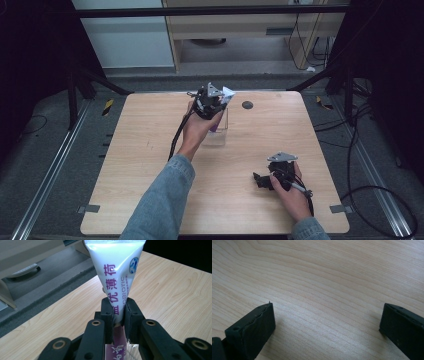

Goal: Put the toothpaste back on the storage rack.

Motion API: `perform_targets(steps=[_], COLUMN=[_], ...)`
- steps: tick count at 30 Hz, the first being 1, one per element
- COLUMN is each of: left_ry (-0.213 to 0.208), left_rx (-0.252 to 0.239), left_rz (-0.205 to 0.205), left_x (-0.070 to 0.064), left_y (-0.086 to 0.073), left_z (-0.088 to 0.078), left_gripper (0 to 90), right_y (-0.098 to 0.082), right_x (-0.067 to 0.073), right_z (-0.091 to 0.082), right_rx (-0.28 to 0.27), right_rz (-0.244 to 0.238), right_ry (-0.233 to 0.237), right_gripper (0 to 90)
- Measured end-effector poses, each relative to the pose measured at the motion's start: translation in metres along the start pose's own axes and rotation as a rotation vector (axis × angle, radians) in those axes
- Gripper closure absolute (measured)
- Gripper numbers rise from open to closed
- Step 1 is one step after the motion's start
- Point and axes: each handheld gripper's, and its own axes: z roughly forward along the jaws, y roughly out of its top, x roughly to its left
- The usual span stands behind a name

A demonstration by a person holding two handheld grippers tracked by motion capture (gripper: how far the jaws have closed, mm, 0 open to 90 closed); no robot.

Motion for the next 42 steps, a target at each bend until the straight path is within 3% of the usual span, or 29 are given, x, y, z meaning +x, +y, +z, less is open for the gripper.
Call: perform_targets(steps=[26, 42], left_ry=[0.004, 0.003], left_rx=[0.035, 0.062], left_rz=[-0.009, 0.022], left_x=[0.006, -0.005], left_y=[-0.016, -0.016], left_z=[0.002, 0.010], left_gripper=[79.1, 79.0], right_y=[0.000, 0.000], right_x=[0.000, 0.000], right_z=[0.000, 0.000], right_rx=[0.001, 0.001], right_rz=[0.003, 0.001], right_ry=[0.001, 0.001], right_gripper=[0.3, 0.3])
